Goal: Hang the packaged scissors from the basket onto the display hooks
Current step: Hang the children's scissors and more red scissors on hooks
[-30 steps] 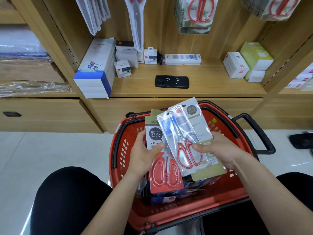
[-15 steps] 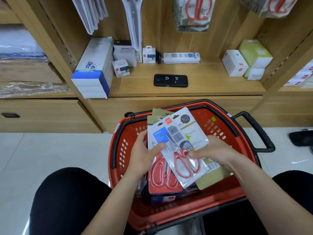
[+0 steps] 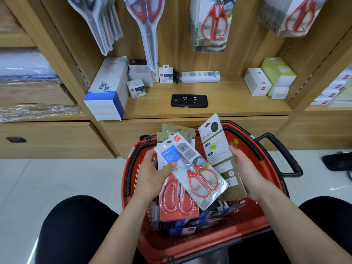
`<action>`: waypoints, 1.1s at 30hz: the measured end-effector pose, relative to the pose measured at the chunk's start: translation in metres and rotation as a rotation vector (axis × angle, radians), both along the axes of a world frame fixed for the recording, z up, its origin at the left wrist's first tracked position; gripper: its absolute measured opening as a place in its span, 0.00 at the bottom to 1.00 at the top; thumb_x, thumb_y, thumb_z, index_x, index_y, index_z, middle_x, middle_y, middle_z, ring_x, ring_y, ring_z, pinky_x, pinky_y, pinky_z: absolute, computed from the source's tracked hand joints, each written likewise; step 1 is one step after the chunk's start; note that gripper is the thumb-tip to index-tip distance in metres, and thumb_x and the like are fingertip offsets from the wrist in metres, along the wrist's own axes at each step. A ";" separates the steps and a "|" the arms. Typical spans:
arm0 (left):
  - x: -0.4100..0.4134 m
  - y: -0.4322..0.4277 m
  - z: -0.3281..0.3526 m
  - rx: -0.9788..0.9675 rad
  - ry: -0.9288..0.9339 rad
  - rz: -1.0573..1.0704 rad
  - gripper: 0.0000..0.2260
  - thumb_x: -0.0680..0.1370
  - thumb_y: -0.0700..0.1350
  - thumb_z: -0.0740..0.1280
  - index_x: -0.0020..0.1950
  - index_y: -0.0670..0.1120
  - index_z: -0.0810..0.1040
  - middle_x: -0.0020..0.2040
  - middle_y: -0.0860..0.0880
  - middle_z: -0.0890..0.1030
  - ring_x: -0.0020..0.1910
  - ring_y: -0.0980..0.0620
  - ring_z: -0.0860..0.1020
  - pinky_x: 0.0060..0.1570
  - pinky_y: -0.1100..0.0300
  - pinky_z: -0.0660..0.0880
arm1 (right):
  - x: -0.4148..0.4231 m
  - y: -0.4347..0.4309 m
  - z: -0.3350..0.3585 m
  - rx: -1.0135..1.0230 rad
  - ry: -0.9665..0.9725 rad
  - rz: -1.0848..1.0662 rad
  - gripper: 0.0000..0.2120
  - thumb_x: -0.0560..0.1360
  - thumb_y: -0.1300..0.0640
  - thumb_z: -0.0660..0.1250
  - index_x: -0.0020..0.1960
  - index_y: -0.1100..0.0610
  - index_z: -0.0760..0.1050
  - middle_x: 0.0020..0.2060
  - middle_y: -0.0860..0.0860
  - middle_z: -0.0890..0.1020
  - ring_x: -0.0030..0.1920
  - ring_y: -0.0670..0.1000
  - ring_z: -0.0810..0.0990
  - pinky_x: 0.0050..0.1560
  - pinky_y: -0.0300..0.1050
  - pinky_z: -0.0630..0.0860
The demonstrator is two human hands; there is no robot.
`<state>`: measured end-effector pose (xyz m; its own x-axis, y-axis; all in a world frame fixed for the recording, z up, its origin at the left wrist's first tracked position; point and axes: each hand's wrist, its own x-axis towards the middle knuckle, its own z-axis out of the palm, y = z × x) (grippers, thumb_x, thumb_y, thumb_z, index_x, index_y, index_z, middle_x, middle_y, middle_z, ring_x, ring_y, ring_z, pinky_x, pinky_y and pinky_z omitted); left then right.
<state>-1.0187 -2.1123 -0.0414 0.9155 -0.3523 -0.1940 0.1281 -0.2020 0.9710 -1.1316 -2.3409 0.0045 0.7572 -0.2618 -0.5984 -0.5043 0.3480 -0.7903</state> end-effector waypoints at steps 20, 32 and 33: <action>0.020 0.029 0.078 -0.096 -0.123 0.152 0.20 0.75 0.38 0.77 0.63 0.50 0.75 0.52 0.48 0.88 0.52 0.43 0.86 0.54 0.36 0.82 | 0.022 -0.007 0.070 -0.160 -0.286 -0.037 0.14 0.80 0.67 0.67 0.65 0.63 0.75 0.54 0.66 0.85 0.51 0.67 0.85 0.53 0.62 0.83; 0.074 0.049 0.200 -0.298 -0.263 0.297 0.16 0.76 0.39 0.76 0.57 0.52 0.74 0.46 0.49 0.87 0.38 0.52 0.87 0.34 0.57 0.81 | 0.099 0.004 0.223 -0.272 -0.709 -0.213 0.18 0.79 0.69 0.68 0.60 0.48 0.79 0.48 0.57 0.88 0.45 0.56 0.88 0.42 0.51 0.85; 0.081 0.049 0.212 -0.314 -0.281 0.300 0.17 0.76 0.38 0.76 0.60 0.49 0.75 0.47 0.49 0.87 0.40 0.52 0.87 0.34 0.57 0.81 | 0.106 0.004 0.240 -0.299 -0.733 -0.224 0.18 0.79 0.68 0.68 0.58 0.45 0.78 0.48 0.56 0.88 0.45 0.56 0.89 0.43 0.51 0.85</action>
